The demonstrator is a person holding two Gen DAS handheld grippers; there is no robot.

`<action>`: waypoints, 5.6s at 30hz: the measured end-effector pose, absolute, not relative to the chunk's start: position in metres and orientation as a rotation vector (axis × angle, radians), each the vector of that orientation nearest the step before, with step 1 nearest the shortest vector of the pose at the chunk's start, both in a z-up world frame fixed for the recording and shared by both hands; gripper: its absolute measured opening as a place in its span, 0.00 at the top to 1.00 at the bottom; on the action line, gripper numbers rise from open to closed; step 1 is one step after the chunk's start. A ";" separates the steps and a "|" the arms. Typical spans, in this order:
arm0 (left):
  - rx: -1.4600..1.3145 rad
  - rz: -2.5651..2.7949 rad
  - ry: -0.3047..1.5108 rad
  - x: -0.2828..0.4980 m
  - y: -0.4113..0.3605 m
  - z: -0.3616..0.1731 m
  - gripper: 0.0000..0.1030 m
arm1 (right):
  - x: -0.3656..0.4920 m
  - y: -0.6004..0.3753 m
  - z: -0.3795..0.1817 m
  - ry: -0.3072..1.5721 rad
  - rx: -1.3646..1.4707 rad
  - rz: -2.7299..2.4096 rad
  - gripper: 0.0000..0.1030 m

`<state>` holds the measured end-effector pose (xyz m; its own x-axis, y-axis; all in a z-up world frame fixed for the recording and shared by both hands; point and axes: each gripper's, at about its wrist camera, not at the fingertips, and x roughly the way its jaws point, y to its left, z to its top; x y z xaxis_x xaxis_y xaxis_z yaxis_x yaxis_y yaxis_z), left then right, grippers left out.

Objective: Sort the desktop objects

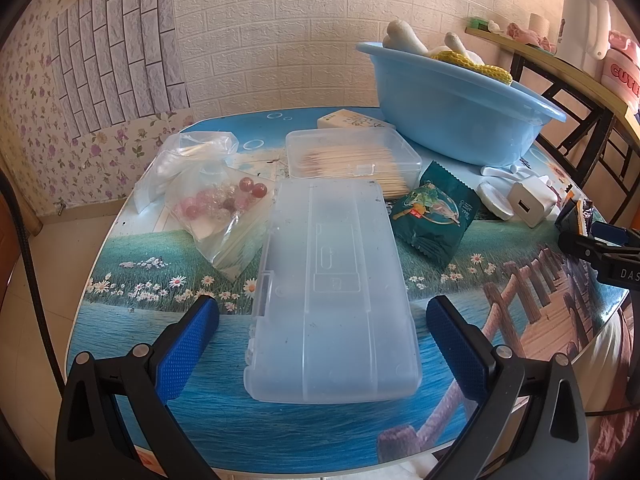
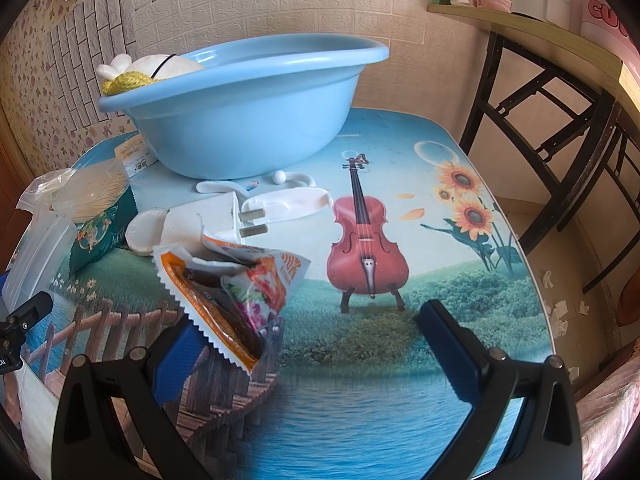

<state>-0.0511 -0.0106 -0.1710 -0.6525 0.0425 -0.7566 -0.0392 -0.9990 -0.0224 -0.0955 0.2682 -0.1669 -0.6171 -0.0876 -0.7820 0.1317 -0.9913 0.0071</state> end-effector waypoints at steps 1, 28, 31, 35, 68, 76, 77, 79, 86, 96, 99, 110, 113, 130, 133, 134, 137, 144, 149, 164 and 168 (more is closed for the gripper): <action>-1.289 2.815 -0.007 -0.051 -0.011 -0.171 0.00 | -0.095 0.268 -0.167 0.077 1.311 -2.719 0.00; -1.291 2.818 -0.008 -0.051 -0.011 -0.171 0.00 | -0.095 0.268 -0.167 0.076 1.310 -2.720 0.00; -1.291 2.817 -0.008 -0.051 -0.011 -0.171 0.00 | -0.095 0.268 -0.167 0.076 1.310 -2.720 0.00; -1.291 2.818 -0.009 -0.051 -0.011 -0.171 0.00 | -0.095 0.268 -0.167 0.076 1.311 -2.720 0.00; -1.290 2.822 -0.012 -0.051 -0.011 -0.172 0.00 | -0.095 0.269 -0.168 0.076 1.310 -2.720 0.00; -1.291 2.823 -0.012 -0.051 -0.011 -0.172 0.00 | -0.095 0.269 -0.168 0.076 1.310 -2.719 0.00; -1.291 2.823 -0.012 -0.051 -0.011 -0.172 0.00 | -0.095 0.269 -0.168 0.076 1.310 -2.719 0.00; -1.291 2.823 -0.013 -0.051 -0.011 -0.172 0.00 | -0.095 0.269 -0.168 0.077 1.310 -2.720 0.00; -1.291 2.823 -0.012 -0.051 -0.011 -0.173 0.00 | -0.095 0.269 -0.168 0.077 1.309 -2.720 0.00; -1.290 2.823 -0.012 -0.051 -0.012 -0.173 0.00 | -0.095 0.269 -0.168 0.076 1.310 -2.720 0.00; -1.290 2.823 -0.013 -0.051 -0.012 -0.173 0.00 | -0.095 0.269 -0.168 0.076 1.310 -2.720 0.00; -1.291 2.823 -0.012 -0.051 -0.012 -0.173 0.00 | -0.095 0.269 -0.168 0.076 1.310 -2.720 0.00; -1.291 2.824 -0.013 -0.051 -0.012 -0.173 0.00 | -0.095 0.269 -0.168 0.076 1.309 -2.720 0.00; -1.299 2.833 -0.019 -0.052 -0.013 -0.174 0.00 | -0.096 0.267 -0.167 0.078 1.305 -2.715 0.00; -1.303 2.835 -0.019 -0.053 -0.012 -0.174 0.00 | -0.096 0.267 -0.167 0.078 1.306 -2.716 0.00; -1.305 2.836 -0.020 -0.053 -0.012 -0.174 0.00 | -0.096 0.267 -0.167 0.078 1.306 -2.716 0.00; -1.307 2.836 -0.019 -0.053 -0.011 -0.174 0.00 | -0.096 0.267 -0.167 0.077 1.306 -2.718 0.00; -1.311 2.830 -0.016 -0.053 -0.011 -0.173 0.00 | -0.097 0.262 -0.167 0.069 1.311 -2.733 0.00; -1.263 2.832 0.009 -0.045 -0.007 -0.167 0.40 | -0.095 0.259 -0.164 0.081 1.288 -2.715 0.10; -1.117 2.835 -0.078 -0.033 -0.010 -0.119 0.41 | -0.063 0.262 -0.112 0.037 1.083 -2.633 0.79; -1.039 2.836 -0.106 -0.038 -0.007 -0.092 0.41 | -0.069 0.262 -0.086 -0.007 1.010 -2.633 0.79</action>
<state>-0.0376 -0.0072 -0.0919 -0.7574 0.1358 -0.6386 -0.0879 -0.9904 -0.1064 -0.0693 0.2619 -0.0856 -0.6988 -0.2964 -0.6510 0.2931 -0.9489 0.1174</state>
